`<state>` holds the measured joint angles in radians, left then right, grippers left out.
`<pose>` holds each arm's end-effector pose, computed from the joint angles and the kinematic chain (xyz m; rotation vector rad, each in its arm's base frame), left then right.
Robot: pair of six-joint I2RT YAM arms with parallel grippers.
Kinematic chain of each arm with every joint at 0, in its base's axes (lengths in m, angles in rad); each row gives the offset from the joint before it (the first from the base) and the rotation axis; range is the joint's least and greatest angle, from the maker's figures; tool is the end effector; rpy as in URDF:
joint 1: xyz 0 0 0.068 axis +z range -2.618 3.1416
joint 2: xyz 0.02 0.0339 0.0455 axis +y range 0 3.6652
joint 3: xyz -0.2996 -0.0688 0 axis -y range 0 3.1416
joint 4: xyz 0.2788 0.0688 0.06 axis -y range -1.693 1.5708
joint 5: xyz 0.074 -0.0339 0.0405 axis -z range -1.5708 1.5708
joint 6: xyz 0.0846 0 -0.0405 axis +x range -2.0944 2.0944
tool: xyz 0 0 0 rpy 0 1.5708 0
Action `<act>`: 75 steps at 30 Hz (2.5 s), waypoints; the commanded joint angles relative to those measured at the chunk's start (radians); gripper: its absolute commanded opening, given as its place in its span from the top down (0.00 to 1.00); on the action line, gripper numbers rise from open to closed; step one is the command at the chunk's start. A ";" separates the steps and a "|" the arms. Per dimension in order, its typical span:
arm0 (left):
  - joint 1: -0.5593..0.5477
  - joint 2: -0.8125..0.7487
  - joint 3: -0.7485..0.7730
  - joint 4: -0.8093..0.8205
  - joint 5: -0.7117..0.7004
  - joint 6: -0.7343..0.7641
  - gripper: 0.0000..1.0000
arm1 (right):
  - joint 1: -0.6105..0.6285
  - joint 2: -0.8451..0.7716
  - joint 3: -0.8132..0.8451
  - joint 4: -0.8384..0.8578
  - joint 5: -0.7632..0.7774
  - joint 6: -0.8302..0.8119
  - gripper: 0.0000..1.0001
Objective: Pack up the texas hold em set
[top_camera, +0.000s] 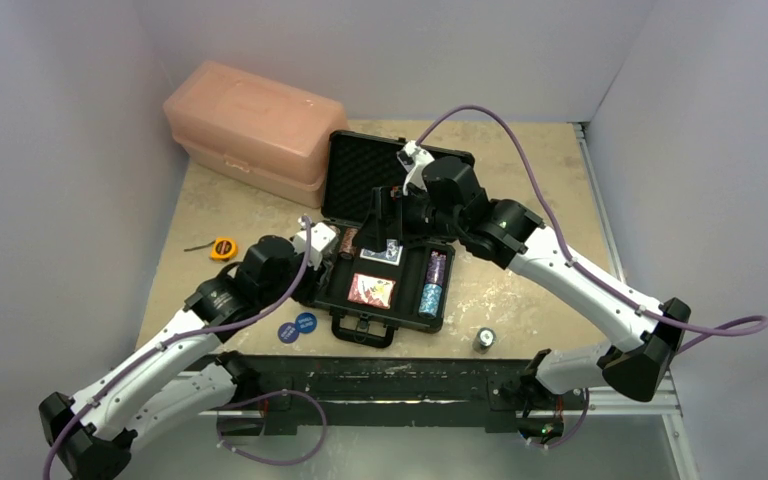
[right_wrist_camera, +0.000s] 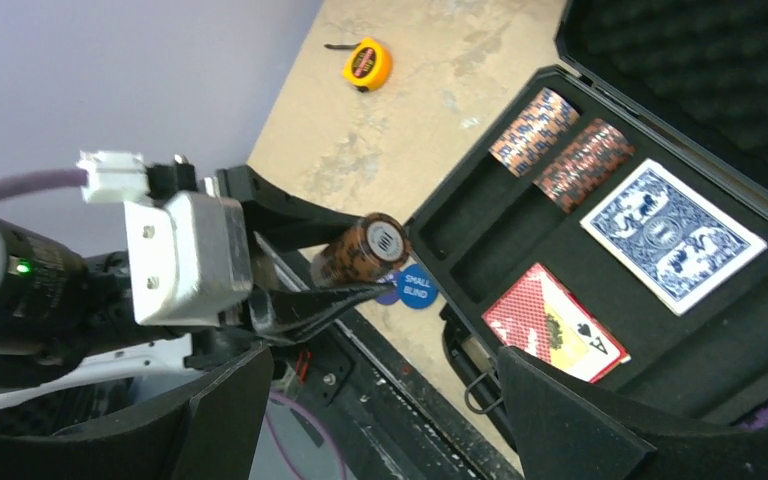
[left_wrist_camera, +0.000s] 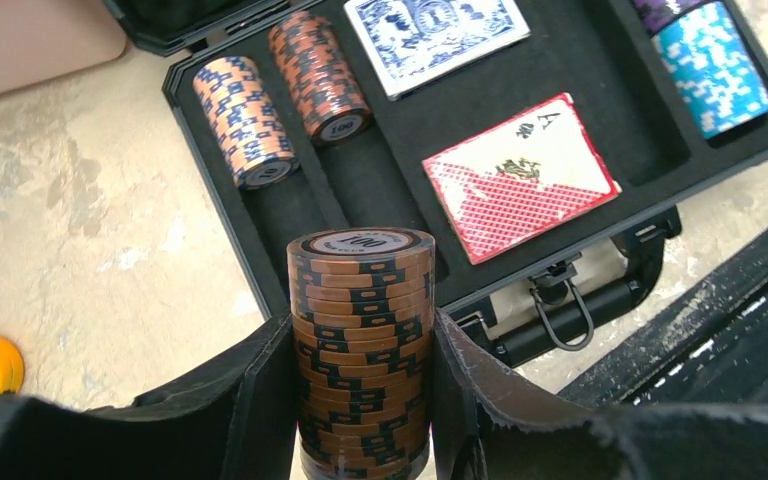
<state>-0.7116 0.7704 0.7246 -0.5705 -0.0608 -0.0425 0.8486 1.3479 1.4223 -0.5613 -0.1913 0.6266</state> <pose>0.1666 -0.1369 0.2777 0.6923 2.0974 -0.3580 0.2300 0.2854 0.4128 -0.3761 2.2079 1.0641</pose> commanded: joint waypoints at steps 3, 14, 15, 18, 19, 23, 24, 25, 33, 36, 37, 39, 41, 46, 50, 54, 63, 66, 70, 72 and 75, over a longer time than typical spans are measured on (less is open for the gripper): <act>0.077 0.070 0.103 0.031 -0.014 -0.062 1.00 | -0.003 -0.021 -0.035 -0.010 0.071 0.019 0.13; 0.125 0.231 0.190 -0.014 0.009 -0.147 1.00 | -0.003 -0.042 -0.072 -0.029 0.115 0.007 0.12; 0.125 0.247 0.203 -0.025 -0.002 -0.154 1.00 | -0.003 -0.045 -0.074 -0.030 0.118 0.006 0.12; 0.137 0.289 0.239 -0.049 -0.026 -0.164 1.00 | -0.005 -0.051 -0.085 -0.030 0.126 0.000 0.12; 0.141 0.308 0.249 -0.052 -0.035 -0.167 1.00 | -0.005 -0.053 -0.087 -0.031 0.128 -0.002 0.12; 0.155 0.373 0.291 -0.073 -0.056 -0.170 1.00 | -0.008 -0.052 -0.090 -0.038 0.136 -0.012 0.12; 0.157 0.389 0.298 -0.076 -0.059 -0.171 1.00 | -0.008 -0.052 -0.090 -0.040 0.138 -0.014 0.12; 0.160 0.404 0.303 -0.079 -0.061 -0.172 1.00 | -0.009 -0.054 -0.091 -0.043 0.141 -0.016 0.12; 0.187 0.494 0.300 -0.074 -0.073 -0.177 1.00 | -0.016 -0.064 -0.108 -0.048 0.156 -0.025 0.12; 0.194 0.530 0.305 -0.081 -0.073 -0.168 1.00 | -0.017 -0.061 -0.114 -0.044 0.155 -0.025 0.11; 0.195 0.542 0.310 -0.087 -0.073 -0.165 1.00 | -0.017 -0.061 -0.116 -0.042 0.153 -0.025 0.11; 0.196 0.563 0.319 -0.094 -0.067 -0.161 1.00 | -0.019 -0.058 -0.118 -0.040 0.152 -0.027 0.11; 0.196 0.580 0.322 -0.095 -0.065 -0.161 1.00 | -0.019 -0.055 -0.118 -0.038 0.150 -0.028 0.11; 0.199 0.615 0.333 -0.105 -0.093 -0.162 1.00 | -0.020 -0.056 -0.129 -0.034 0.150 -0.030 0.11; 0.198 0.651 0.345 -0.111 -0.102 -0.148 1.00 | -0.020 -0.061 -0.142 -0.028 0.148 -0.031 0.11; 0.199 0.701 0.373 -0.138 -0.114 -0.142 1.00 | -0.023 -0.064 -0.151 -0.025 0.147 -0.033 0.11; 0.198 0.726 0.381 -0.135 -0.110 -0.147 1.00 | -0.030 -0.078 -0.175 -0.017 0.142 -0.041 0.11; 0.198 0.735 0.387 -0.135 -0.105 -0.151 1.00 | -0.032 -0.083 -0.181 -0.018 0.142 -0.044 0.11; 0.198 0.751 0.396 -0.146 -0.102 -0.152 1.00 | -0.038 -0.094 -0.187 -0.025 0.144 -0.053 0.10; 0.198 0.759 0.401 -0.157 -0.107 -0.154 1.00 | -0.041 -0.101 -0.190 -0.030 0.144 -0.057 0.10; 0.198 0.767 0.405 -0.169 -0.112 -0.157 1.00 | -0.048 -0.112 -0.193 -0.037 0.144 -0.061 0.10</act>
<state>-0.5217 1.5368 1.0752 -0.7338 -0.1535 -0.1986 0.8108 1.2747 1.2346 -0.6086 -0.0620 0.5896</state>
